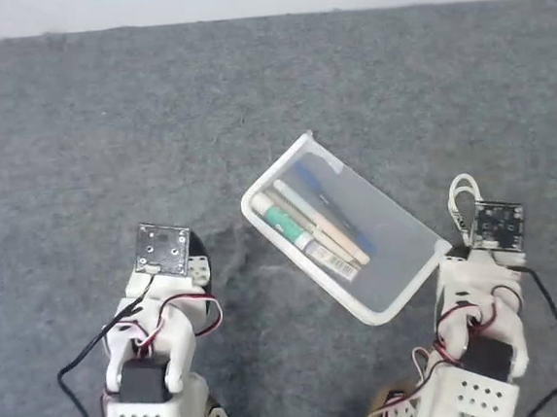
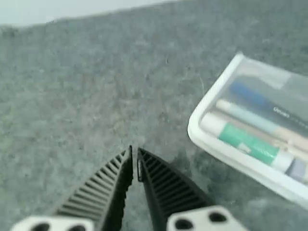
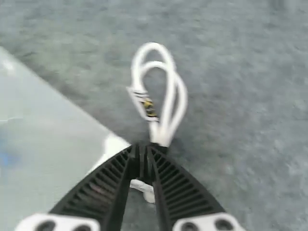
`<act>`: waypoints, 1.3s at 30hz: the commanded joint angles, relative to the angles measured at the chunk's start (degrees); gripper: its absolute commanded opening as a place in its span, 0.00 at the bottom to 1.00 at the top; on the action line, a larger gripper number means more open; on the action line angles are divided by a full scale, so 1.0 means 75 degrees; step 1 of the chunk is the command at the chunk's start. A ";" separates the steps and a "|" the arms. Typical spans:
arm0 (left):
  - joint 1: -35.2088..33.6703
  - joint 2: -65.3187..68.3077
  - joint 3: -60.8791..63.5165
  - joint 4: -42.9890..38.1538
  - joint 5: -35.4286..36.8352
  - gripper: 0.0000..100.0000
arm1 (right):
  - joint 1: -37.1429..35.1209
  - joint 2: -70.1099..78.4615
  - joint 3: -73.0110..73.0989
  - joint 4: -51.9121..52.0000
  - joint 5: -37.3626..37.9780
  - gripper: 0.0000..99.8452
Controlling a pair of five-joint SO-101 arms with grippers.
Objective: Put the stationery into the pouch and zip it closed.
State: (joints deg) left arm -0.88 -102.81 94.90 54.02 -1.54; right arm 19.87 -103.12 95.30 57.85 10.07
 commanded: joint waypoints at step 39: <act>-0.1254 -0.0188 0.0229 0.2426 -0.0070 0.01 | -0.0170 -0.0111 0.0152 0.2280 0.0023 0.01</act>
State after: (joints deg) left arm -10.11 -102.90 97.36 71.96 -1.54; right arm 18.99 -103.12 95.30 74.73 10.07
